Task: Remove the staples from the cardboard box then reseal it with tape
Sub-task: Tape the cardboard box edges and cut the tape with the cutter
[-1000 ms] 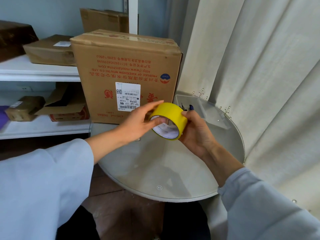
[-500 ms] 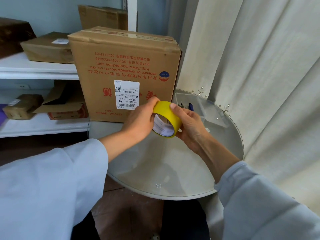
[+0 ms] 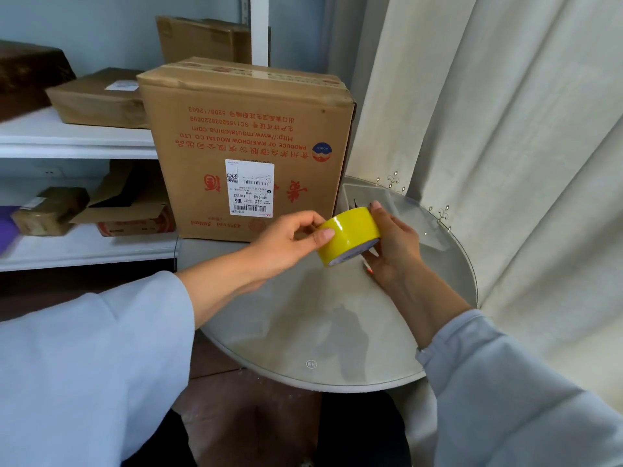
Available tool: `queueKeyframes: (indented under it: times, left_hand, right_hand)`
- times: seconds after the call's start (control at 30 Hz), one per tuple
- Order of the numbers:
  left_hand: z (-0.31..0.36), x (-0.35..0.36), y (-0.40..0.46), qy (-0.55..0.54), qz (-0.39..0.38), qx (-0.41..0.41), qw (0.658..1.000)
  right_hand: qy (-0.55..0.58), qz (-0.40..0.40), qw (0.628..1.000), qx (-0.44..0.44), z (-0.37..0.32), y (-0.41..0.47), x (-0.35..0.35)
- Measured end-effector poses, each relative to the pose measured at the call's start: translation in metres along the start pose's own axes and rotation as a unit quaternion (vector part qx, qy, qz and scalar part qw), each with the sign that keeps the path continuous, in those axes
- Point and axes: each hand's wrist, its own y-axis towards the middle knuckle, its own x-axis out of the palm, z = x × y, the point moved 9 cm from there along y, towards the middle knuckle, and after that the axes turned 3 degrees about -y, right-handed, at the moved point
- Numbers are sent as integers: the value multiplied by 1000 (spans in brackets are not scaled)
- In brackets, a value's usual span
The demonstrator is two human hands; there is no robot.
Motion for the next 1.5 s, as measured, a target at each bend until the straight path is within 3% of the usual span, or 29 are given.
queueKeyframes:
  times: [0.1,0.2,0.3,0.5,0.7,0.97,1.17,1.27,1.5]
  left_hand:
    - [0,-3,5,-33,55,-14,998]
    - [8,-8,10,-26,133,-9,991]
    - [9,-9,13,-25,148,-17,989]
    - [4,2,8,-55,52,-30,997]
    - [5,16,4,-93,-32,-34,995]
    - [8,0,7,-115,69,-57,989]
    - [9,0,7,-110,94,-49,988]
    - [7,0,8,-116,109,-57,986]
    - [14,13,9,-100,67,-23,993]
  right_hand:
    - [-28,16,997,71,9,-3,4]
    - [-22,-41,990,130,21,-13,23]
    - [11,-105,983,148,21,-24,43]
    - [-41,-53,994,84,2,-16,31]
    - [-64,-56,994,66,-3,-14,27]
    - [9,-193,979,68,4,-28,42]
    - [22,-264,963,-40,-4,-41,49]
    - [15,-235,970,-66,-3,-38,46]
    - [28,-139,987,-71,-3,-25,36]
